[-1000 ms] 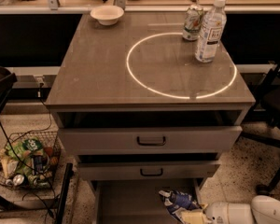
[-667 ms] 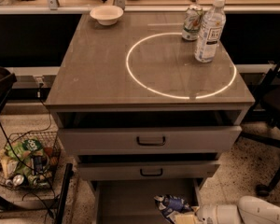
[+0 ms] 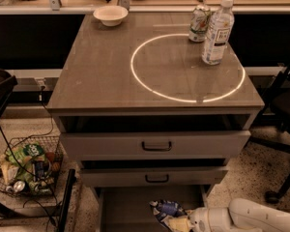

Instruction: Place blue chip bag into bottom drawer

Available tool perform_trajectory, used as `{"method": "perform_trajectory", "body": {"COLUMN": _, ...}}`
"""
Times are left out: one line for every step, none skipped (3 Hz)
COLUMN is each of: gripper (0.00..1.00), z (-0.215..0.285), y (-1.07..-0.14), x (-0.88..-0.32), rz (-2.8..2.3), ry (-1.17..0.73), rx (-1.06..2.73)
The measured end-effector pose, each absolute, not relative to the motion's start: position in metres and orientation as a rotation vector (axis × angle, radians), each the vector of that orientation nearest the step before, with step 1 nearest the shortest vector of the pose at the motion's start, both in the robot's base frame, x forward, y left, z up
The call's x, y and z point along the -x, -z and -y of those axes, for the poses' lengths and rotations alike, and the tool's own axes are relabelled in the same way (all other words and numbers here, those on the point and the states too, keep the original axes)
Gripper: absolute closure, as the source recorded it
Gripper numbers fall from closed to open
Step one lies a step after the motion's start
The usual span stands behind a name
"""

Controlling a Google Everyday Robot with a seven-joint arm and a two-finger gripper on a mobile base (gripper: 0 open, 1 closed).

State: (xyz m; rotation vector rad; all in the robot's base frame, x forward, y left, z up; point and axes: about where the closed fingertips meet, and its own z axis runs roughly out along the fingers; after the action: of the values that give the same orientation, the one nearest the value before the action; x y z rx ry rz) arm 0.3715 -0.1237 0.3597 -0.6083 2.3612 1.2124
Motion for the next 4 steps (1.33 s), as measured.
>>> {"method": "perform_trajectory", "body": {"gripper": 1.00, "z": 0.084, "y": -0.310, "x": -0.404, "rz": -2.393, "ry": -1.192, "rx": 0.590}}
{"method": "perform_trajectory", "body": {"gripper": 1.00, "z": 0.047, "y": -0.246, "x": -0.423, "rz": -2.430, "ry": -1.220, "rx": 0.566}}
{"method": "perform_trajectory", "body": {"gripper": 0.98, "z": 0.011, "y": -0.176, "x": -0.424, "rz": -2.474, "ry": -1.293, "rx": 0.593}}
{"method": "perform_trajectory", "body": {"gripper": 0.75, "z": 0.012, "y": -0.178, "x": -0.424, "rz": -2.471, "ry": -1.290, "rx": 0.587}}
